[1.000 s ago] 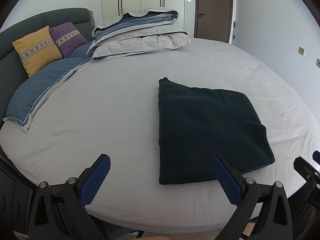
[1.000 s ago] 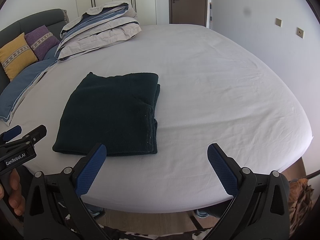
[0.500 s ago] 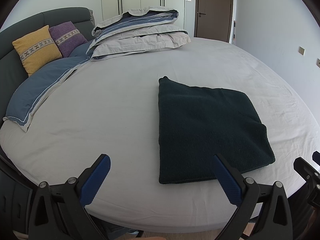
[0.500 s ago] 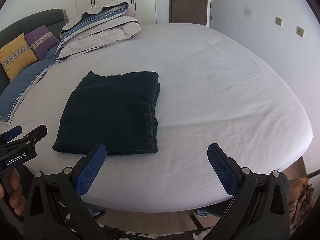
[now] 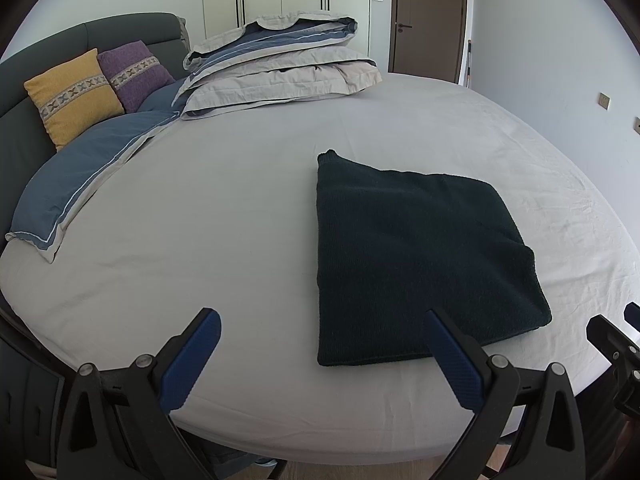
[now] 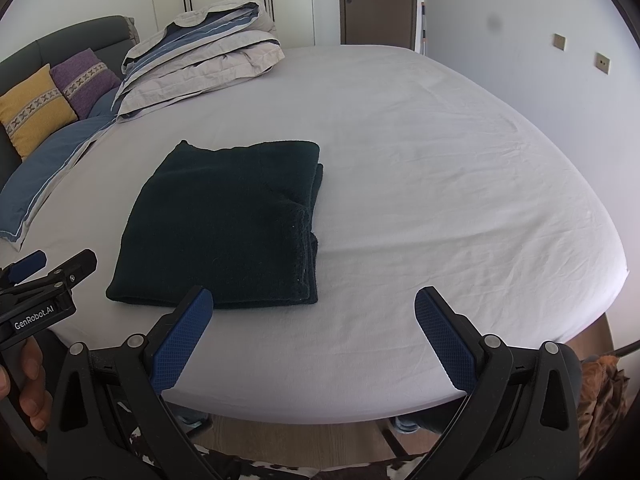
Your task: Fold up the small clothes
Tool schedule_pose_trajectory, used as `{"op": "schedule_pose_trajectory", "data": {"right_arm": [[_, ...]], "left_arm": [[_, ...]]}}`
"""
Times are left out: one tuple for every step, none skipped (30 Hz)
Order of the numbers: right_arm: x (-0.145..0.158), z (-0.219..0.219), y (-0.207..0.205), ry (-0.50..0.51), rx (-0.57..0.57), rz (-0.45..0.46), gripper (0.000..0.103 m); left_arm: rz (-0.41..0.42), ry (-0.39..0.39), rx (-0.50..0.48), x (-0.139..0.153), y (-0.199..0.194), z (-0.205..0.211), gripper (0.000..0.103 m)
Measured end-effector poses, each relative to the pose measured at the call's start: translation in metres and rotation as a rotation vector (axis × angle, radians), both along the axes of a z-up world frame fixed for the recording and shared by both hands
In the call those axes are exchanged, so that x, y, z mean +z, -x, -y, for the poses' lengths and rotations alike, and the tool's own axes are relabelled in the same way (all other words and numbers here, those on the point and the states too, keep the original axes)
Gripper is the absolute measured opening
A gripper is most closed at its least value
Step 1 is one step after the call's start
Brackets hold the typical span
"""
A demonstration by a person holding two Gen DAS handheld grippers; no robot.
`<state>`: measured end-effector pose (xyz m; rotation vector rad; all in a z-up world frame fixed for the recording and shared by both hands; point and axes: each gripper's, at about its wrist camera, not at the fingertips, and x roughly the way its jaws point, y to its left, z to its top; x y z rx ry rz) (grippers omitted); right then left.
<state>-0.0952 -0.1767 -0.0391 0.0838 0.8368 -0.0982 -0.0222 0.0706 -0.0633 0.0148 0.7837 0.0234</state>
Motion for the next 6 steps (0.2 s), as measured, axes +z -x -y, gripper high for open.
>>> {"op": "schedule_pose_trajectory", "data": {"right_arm": [[-0.0002, 0.0007, -0.0009, -0.002, 0.001, -0.002, 0.103], [-0.0004, 0.001, -0.0014, -0.004, 0.003, -0.004, 0.103], [-0.0007, 0.0004, -0.0014, -0.005, 0.004, -0.005, 0.103], [-0.0007, 0.0006, -0.0017, -0.006, 0.005, -0.007, 0.103], [-0.0009, 0.0009, -0.0021, -0.006, 0.006, -0.008, 0.103], [-0.001, 0.0007, -0.0021, -0.007, 0.007, -0.008, 0.103]], "left_arm": [[-0.001, 0.001, 0.0, -0.0007, 0.0003, -0.0004, 0.103], [-0.002, 0.0, 0.002, -0.0009, -0.0003, -0.0012, 0.103], [-0.002, -0.002, 0.003, -0.001, -0.0009, -0.0019, 0.103], [-0.002, -0.002, 0.005, -0.0015, -0.0005, -0.0025, 0.103], [-0.003, -0.003, 0.006, -0.0011, -0.0007, -0.0034, 0.103], [-0.005, -0.002, 0.009, -0.0013, -0.0008, -0.004, 0.103]]}}
